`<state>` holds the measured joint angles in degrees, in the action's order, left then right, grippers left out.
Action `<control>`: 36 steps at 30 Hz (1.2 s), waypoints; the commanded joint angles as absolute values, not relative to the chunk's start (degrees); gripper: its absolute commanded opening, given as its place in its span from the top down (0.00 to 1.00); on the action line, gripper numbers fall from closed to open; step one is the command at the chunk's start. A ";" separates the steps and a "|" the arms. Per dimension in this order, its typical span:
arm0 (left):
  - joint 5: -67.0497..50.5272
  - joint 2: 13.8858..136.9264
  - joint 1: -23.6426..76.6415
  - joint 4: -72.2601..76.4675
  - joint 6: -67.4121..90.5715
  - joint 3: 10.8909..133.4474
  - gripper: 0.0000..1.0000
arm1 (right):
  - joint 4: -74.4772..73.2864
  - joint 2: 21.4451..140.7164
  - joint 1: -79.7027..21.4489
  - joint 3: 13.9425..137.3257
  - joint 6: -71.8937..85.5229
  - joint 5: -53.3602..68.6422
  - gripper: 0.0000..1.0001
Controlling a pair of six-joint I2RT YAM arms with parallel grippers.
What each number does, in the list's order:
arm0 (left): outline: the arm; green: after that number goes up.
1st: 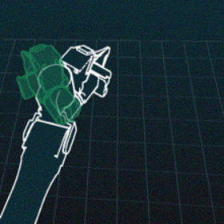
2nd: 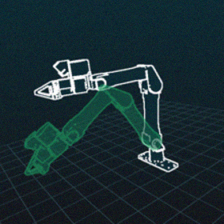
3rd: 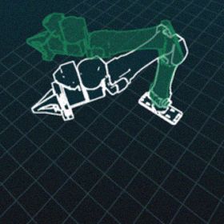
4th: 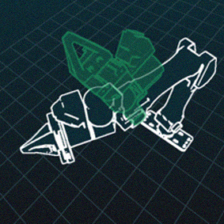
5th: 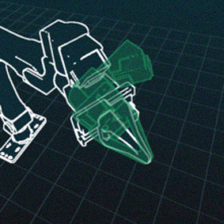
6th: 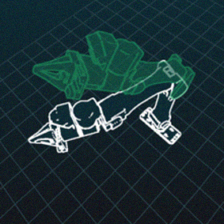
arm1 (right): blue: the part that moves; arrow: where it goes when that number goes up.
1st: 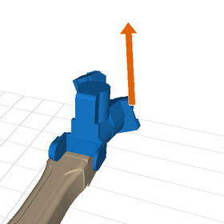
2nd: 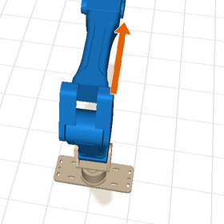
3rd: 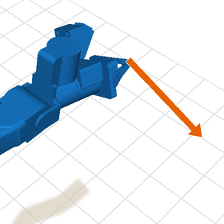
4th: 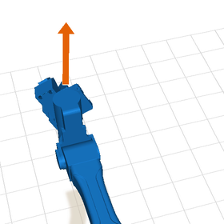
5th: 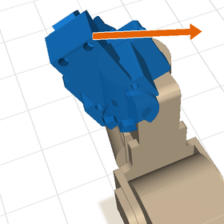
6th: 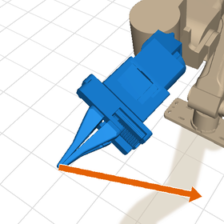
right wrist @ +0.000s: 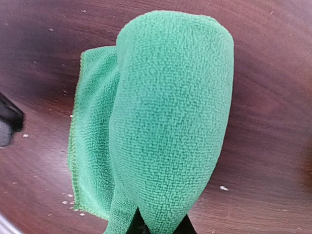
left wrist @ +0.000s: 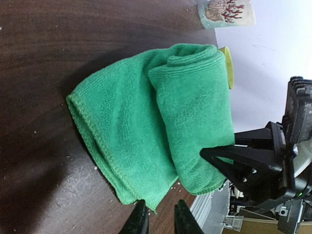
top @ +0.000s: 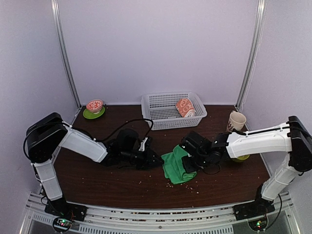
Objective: Roll the towels
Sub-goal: Roll the towel at the center of the board.
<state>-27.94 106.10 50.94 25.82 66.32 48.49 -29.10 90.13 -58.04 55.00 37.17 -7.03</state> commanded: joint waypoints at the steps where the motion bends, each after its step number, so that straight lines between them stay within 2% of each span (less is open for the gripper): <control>1: -25.81 103.27 50.90 28.94 66.21 47.80 0.80 | -44.55 96.84 -62.69 61.93 34.91 -23.40 1.00; 9: -27.21 107.96 50.83 31.99 67.45 53.25 0.80 | -47.53 105.93 -67.10 66.90 36.57 -28.33 1.00; 17: -31.74 114.82 50.89 38.20 71.41 58.43 0.80 | -45.36 105.06 -67.10 66.00 37.35 -28.08 1.00; 27: -37.24 123.52 50.89 37.41 73.04 65.46 0.81 | -42.36 103.77 -67.22 65.71 33.92 -25.59 1.00; 36: -35.84 127.04 50.36 35.91 73.07 67.13 0.83 | -39.39 97.01 -67.10 65.35 30.15 -17.93 0.58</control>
